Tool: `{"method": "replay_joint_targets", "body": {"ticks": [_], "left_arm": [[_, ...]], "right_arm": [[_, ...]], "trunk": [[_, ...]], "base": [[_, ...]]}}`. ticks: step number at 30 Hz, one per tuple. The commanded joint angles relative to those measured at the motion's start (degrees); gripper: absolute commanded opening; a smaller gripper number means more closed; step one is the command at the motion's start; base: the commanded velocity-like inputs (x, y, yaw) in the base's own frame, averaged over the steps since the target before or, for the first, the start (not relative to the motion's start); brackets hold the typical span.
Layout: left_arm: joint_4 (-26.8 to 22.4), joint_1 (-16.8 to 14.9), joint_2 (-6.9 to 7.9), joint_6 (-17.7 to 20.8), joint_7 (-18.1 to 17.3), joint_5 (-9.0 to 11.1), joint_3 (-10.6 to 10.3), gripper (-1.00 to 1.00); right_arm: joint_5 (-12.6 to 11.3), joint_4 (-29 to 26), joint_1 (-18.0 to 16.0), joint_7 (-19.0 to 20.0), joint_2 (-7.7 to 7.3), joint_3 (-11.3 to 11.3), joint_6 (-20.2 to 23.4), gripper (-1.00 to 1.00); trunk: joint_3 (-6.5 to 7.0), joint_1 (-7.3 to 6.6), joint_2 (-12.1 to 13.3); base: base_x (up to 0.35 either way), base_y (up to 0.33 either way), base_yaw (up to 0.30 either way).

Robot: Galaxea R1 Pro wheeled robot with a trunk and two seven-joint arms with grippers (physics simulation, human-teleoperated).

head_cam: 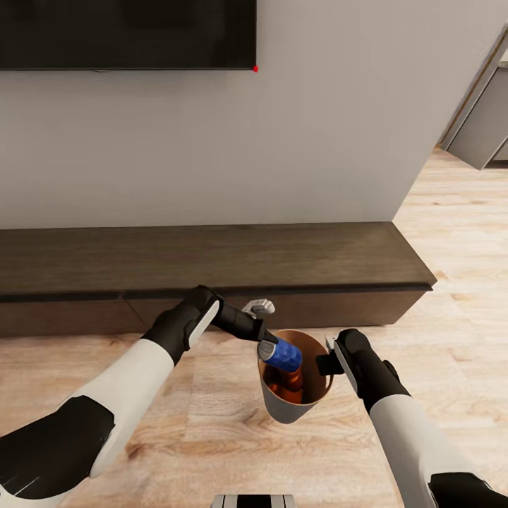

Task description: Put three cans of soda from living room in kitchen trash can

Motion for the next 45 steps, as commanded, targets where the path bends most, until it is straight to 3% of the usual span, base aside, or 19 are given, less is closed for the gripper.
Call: {"method": "replay_joint_targets", "body": {"ticks": [1,9,22,29,45], "left_arm": [[0.03,0.0,-0.22,0.0,-0.09,-0.13,-0.06,-1.0],[0.08,0.07,-0.78,0.0,0.77,-0.17,-0.22,-1.0],[0.08,0.15,-1.49,0.0,9.38,-0.1,-0.61,-1.0],[1.47,0.18,-1.57,0.0,10.3,-0.07,-3.42,-1.0],[4.51,0.25,-1.91,0.0,10.36,-0.01,-4.03,-1.0]], "right_arm": [[-1.35,-0.01,-0.1,0.29,0.07,-0.02,0.03,-1.0],[-1.3,0.02,-0.73,0.23,0.78,0.0,0.03,-1.0],[-1.28,-0.04,-1.3,-2.43,3.51,0.01,0.03,-1.0],[-1.28,-0.03,-2.06,-2.59,3.68,0.01,0.03,-1.0],[-1.28,-0.03,-2.13,-5.07,4.5,0.09,0.03,-1.0]], "trunk": [[0.0,0.0,0.0],[0.0,0.0,0.0],[0.0,0.0,0.0],[0.0,0.0,0.0],[0.0,0.0,0.0]], "base": [[0.0,0.0,0.0],[0.0,0.0,0.0],[0.0,0.0,0.0],[0.0,0.0,0.0],[0.0,0.0,0.0]]}}
